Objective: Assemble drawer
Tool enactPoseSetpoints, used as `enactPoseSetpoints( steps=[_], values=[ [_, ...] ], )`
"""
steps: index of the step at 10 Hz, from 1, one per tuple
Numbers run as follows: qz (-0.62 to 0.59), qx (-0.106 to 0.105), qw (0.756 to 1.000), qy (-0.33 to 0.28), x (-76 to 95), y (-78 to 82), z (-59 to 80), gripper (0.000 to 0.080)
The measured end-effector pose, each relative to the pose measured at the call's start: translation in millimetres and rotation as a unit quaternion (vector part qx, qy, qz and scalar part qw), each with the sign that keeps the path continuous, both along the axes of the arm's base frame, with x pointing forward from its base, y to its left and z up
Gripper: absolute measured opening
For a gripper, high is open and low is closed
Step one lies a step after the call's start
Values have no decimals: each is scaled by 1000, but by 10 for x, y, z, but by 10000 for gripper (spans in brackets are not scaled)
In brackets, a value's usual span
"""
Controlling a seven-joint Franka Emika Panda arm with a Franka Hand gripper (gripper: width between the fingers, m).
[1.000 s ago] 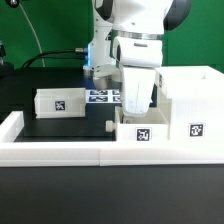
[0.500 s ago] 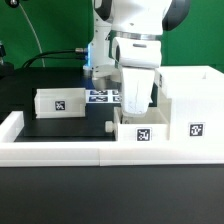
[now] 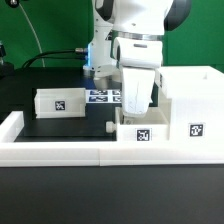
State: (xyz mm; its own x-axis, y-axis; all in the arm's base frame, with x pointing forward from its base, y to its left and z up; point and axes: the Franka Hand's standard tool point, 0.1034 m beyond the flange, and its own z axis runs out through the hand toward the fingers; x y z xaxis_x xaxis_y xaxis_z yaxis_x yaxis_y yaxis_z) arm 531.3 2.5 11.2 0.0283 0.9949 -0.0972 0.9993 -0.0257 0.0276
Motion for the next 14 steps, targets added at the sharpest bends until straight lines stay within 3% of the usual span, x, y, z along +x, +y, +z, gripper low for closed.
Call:
enactPoseSetpoints(
  steps=[9, 14],
  values=[
    [-4, 0, 1000, -1, -7, -102, -11, 44],
    [-2, 0, 1000, -1, -7, -72, -12, 44]
  ],
)
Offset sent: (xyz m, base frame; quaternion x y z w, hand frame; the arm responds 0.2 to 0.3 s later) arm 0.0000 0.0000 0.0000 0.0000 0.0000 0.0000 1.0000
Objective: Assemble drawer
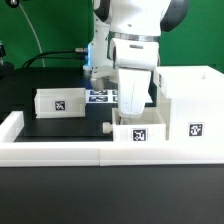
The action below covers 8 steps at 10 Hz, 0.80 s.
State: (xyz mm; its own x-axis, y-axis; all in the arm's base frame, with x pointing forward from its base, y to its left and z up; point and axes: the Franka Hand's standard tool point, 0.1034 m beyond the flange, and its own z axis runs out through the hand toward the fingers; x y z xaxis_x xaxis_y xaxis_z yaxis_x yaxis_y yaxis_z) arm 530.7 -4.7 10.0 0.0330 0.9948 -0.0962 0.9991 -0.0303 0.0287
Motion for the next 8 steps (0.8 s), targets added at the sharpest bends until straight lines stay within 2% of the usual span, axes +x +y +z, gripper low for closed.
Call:
enactPoseSetpoints(
  steps=[3, 8],
  values=[
    [-13, 0, 1000, -1, -2, 52, -1, 44],
    [-10, -1, 1000, -1, 0, 46, -1, 44]
  ],
)
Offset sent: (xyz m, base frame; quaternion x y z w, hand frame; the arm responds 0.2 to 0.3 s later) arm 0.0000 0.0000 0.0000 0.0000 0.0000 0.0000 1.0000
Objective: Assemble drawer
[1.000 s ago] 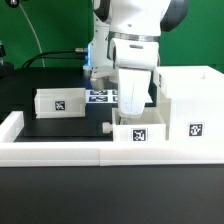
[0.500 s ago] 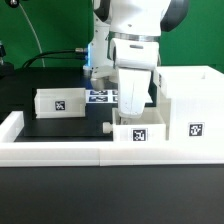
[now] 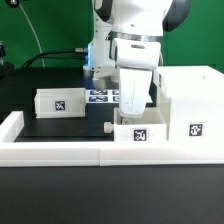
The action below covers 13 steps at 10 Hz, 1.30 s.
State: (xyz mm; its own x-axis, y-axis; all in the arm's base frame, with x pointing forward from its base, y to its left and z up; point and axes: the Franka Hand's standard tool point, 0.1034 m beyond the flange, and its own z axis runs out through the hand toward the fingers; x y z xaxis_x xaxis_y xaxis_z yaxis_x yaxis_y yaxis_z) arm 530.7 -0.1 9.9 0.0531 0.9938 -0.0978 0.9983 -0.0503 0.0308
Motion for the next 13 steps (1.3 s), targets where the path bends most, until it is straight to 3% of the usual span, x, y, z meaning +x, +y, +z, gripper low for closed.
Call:
enactPoseSetpoints(
  steps=[13],
  values=[
    [11, -14, 1000, 1, -3, -11, -3, 44]
  ],
)
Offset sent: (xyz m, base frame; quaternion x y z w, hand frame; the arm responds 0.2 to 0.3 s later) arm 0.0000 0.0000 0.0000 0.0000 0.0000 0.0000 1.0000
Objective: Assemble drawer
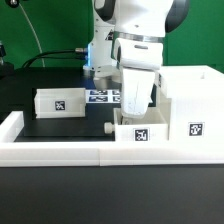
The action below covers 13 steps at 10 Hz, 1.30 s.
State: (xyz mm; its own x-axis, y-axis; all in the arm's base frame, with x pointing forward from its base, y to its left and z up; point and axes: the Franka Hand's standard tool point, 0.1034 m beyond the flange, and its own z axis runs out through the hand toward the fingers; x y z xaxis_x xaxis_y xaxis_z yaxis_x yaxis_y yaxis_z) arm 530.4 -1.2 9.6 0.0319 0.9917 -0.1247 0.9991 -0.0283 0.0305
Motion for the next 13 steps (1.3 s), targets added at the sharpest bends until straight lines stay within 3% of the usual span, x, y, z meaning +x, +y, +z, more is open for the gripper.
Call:
enactPoseSetpoints(
  steps=[13],
  values=[
    [-6, -11, 1000, -6, -19, -10, 6, 44]
  ],
)
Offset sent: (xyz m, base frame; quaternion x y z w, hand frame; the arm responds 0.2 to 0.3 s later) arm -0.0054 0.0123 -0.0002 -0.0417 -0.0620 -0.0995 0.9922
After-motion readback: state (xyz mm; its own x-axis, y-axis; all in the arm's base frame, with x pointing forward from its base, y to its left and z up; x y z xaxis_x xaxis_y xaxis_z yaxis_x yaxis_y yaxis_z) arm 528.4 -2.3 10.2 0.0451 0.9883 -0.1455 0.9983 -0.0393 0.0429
